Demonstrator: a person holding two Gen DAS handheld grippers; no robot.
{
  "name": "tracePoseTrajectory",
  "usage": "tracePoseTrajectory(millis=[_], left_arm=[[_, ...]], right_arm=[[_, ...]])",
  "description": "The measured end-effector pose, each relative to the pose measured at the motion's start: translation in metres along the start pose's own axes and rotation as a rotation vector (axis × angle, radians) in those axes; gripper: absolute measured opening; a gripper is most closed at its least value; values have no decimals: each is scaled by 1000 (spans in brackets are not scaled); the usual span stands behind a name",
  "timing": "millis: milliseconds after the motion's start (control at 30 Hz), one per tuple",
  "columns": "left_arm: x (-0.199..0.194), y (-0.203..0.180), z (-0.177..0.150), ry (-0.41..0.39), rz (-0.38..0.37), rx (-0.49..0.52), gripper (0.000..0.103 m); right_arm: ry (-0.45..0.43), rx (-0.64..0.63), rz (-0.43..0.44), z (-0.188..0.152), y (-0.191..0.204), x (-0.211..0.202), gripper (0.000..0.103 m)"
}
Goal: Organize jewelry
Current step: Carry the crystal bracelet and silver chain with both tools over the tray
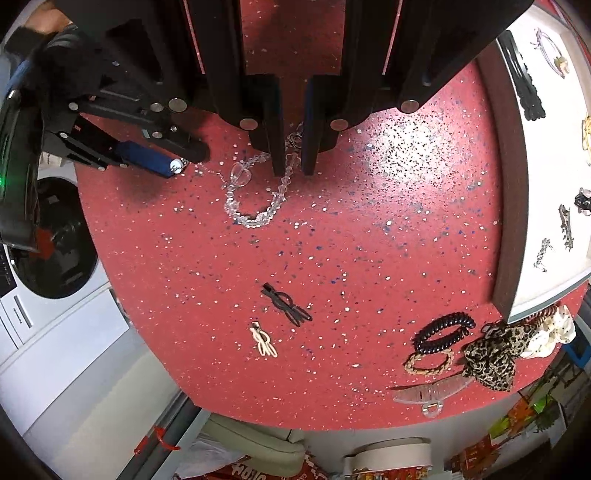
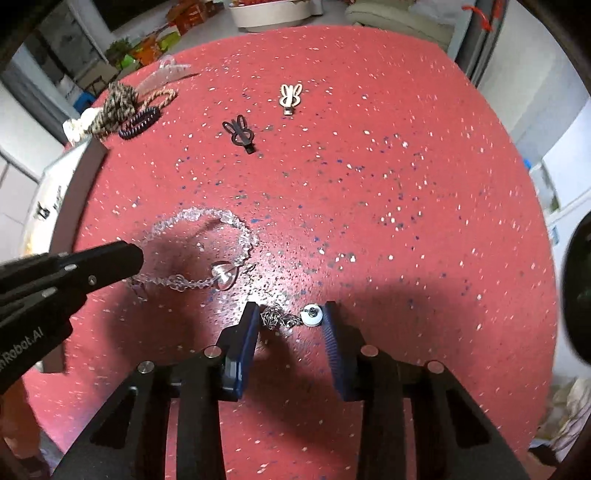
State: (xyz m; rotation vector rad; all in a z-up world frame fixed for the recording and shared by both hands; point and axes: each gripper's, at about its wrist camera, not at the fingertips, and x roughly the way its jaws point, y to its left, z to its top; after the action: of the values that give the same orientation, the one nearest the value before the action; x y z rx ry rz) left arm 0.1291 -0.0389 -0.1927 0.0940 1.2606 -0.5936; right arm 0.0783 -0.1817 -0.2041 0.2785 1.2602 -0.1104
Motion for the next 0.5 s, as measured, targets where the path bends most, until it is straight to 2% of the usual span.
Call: tracePoseTrajectory(millis=[67, 233, 500], left_arm=[[-7, -1, 0, -4, -9, -4, 10], [-27, -6, -1, -19, -26, -3, 10], [-57, -8, -10, -24, -42, -16, 10]], right_arm=[[10, 53, 48, 0, -6, -5, 37], [27, 146, 94, 0, -19, -19, 38], [30, 188, 125, -3, -21, -45, 38]])
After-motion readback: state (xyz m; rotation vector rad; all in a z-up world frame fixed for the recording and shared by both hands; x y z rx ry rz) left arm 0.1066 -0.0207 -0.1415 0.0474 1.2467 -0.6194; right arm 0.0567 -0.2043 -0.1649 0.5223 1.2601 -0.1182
